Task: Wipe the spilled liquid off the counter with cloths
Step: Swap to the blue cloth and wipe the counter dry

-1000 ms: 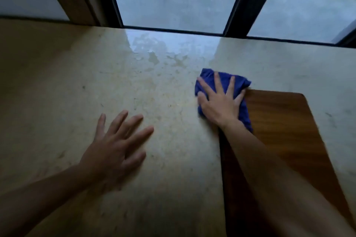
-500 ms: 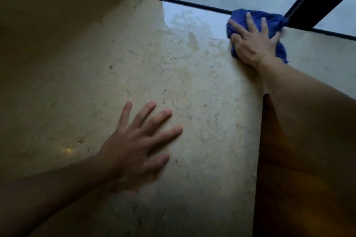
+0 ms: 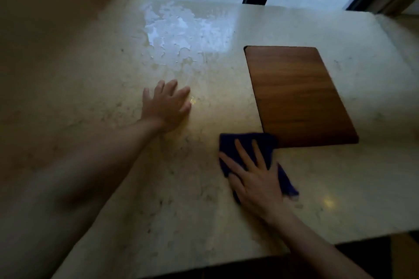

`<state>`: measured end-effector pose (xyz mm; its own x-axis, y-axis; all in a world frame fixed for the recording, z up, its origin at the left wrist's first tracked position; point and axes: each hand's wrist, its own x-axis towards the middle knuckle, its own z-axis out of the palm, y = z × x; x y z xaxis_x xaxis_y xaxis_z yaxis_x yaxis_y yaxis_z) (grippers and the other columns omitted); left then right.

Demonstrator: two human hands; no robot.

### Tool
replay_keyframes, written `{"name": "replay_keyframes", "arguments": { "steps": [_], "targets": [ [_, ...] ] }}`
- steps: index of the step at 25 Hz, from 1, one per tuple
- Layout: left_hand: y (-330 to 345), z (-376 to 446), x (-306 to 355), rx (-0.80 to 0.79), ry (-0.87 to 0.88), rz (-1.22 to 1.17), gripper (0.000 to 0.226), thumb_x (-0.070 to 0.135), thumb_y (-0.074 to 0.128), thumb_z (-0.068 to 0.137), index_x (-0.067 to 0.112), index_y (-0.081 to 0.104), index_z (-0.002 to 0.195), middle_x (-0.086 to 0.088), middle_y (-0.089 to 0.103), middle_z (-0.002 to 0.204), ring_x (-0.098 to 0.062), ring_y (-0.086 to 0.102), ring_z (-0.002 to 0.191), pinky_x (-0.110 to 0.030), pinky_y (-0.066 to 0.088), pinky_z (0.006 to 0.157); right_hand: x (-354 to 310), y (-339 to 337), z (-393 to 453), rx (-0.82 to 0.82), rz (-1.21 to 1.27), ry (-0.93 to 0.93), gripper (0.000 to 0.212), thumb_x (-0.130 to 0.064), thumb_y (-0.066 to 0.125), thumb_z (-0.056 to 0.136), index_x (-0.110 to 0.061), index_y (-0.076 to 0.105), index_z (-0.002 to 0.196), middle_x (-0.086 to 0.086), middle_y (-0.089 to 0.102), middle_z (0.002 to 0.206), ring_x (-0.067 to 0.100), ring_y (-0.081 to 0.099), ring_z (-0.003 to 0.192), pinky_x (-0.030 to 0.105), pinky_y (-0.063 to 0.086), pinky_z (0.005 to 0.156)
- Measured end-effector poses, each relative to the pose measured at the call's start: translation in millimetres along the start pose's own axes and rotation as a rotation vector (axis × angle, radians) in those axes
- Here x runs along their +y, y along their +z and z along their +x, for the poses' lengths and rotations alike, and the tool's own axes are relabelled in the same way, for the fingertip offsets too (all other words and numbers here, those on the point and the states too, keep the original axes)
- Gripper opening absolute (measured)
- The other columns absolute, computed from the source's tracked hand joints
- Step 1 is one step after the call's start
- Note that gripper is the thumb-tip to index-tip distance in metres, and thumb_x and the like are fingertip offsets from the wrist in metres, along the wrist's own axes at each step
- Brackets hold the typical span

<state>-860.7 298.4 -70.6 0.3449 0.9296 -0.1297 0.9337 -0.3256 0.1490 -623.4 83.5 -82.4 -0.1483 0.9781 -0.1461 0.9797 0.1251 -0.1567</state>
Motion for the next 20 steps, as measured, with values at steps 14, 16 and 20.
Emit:
{"name": "replay_keyframes", "arguments": {
  "steps": [14, 16, 20],
  "targets": [
    [-21, -17, -154, -0.018, -0.129, 0.038, 0.077, 0.081, 0.018, 0.078, 0.047, 0.024, 0.147, -0.002, 0.018, 0.162, -0.033, 0.016, 0.147, -0.067, 0.019, 0.108, -86, 15, 17, 0.015, -0.006, 0.140, 0.054, -0.057, 0.024, 0.098, -0.054, 0.016, 0.151, -0.011, 0.014, 0.164, 0.028, 0.006, 0.150, 0.071, 0.013, 0.108],
    [-16, -12, -165, -0.006, -0.117, 0.047, 0.078, 0.081, 0.013, 0.078, 0.049, 0.019, 0.149, -0.002, 0.015, 0.163, -0.034, 0.010, 0.149, -0.067, 0.012, 0.109, -71, 3, 105, 0.051, 0.033, 0.167, 0.054, -0.057, 0.022, 0.098, -0.056, 0.010, 0.150, -0.012, 0.002, 0.165, 0.027, -0.006, 0.151, 0.072, 0.007, 0.110],
    [-11, -19, -159, 0.012, -0.099, 0.022, 0.073, 0.080, 0.015, 0.083, 0.050, 0.016, 0.150, -0.002, 0.013, 0.164, -0.035, 0.004, 0.150, -0.069, 0.006, 0.112, -28, -38, 284, 0.077, 0.073, 0.254, 0.051, -0.055, 0.019, 0.099, -0.057, 0.008, 0.149, -0.013, -0.006, 0.165, 0.026, -0.010, 0.151, 0.072, -0.003, 0.110]
  ]
}}
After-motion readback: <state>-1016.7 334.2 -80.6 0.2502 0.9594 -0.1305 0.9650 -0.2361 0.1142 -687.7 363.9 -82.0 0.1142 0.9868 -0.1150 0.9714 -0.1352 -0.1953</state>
